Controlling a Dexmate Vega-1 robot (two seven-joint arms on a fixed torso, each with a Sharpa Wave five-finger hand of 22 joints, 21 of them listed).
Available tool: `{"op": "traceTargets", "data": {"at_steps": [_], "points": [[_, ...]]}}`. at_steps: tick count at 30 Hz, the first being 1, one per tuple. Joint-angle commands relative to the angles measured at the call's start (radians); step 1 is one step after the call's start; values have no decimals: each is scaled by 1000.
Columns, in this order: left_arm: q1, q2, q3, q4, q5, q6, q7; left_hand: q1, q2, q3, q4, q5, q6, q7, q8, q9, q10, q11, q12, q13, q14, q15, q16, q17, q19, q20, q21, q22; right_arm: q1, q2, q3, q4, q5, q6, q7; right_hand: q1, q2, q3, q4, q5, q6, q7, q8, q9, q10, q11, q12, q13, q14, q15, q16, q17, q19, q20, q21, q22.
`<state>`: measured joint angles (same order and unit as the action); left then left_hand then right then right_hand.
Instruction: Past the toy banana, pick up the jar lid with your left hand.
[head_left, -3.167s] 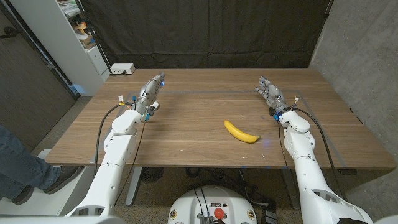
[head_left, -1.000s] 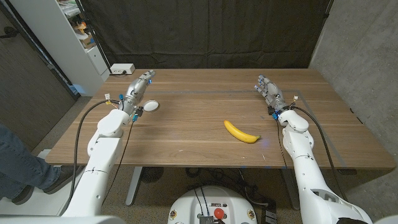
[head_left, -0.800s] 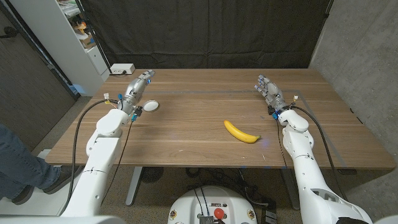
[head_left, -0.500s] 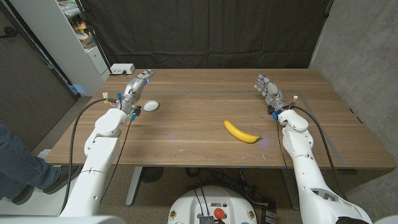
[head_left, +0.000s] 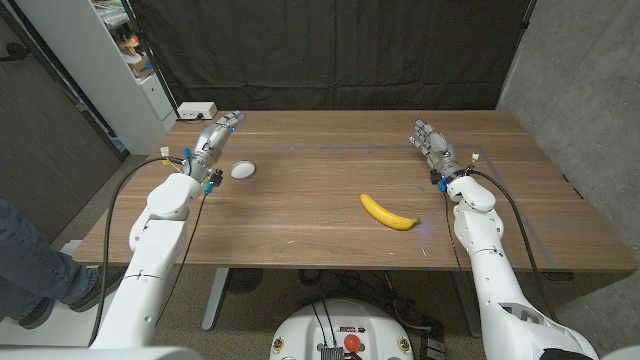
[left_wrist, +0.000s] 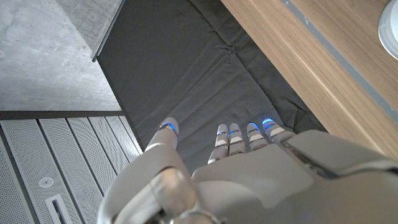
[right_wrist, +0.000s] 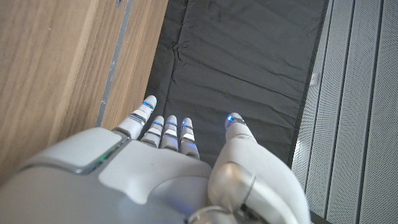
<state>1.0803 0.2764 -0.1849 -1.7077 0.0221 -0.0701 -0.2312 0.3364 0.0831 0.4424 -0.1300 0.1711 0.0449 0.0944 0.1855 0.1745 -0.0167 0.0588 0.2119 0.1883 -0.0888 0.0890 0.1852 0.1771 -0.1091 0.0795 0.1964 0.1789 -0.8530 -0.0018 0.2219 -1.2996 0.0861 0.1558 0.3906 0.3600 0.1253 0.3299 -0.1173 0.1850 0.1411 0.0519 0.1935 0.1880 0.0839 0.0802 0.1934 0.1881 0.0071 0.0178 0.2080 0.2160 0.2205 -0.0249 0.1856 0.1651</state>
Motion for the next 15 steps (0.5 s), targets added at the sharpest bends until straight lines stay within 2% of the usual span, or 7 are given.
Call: {"op": "traceTargets", "data": {"at_steps": [1, 7, 15], "points": [[11, 14, -19, -18, 13, 6, -6, 14, 3, 2, -7, 6, 10, 5, 4, 5, 11, 5, 3, 6, 8, 0, 3, 2, 2, 8, 5, 2, -9, 0, 0, -16, -1, 1, -6, 6, -1, 1, -1, 5, 4, 2, 4, 4, 7, -1, 5, 5, 1, 8, 4, 2, 4, 3, 6, 5], [16, 22, -28, -35, 25, 8, -6, 15, 2, 0, -7, 6, 14, -1, 5, 5, 13, -2, 3, 6, 9, -7, 3, 2, 3, 3, 5, 2, -12, -1, -2, -21, 0, 1, -8, 6, 0, 1, -1, 5, 4, 1, 4, 4, 6, -3, 5, 5, 2, 8, 4, 2, 5, 2, 6, 5], [26, 33, -37, -52, 45, 17, -7, 17, 1, -1, -9, 6, 12, 2, 3, 5, 13, 2, 3, 6, 10, -4, 3, 2, 4, 6, 5, 2, -16, -1, -5, -26, 1, -2, -9, 7, 0, 1, -1, 6, 4, 1, 4, 4, 7, -2, 5, 5, 2, 8, 4, 2, 4, 3, 6, 5]]}}
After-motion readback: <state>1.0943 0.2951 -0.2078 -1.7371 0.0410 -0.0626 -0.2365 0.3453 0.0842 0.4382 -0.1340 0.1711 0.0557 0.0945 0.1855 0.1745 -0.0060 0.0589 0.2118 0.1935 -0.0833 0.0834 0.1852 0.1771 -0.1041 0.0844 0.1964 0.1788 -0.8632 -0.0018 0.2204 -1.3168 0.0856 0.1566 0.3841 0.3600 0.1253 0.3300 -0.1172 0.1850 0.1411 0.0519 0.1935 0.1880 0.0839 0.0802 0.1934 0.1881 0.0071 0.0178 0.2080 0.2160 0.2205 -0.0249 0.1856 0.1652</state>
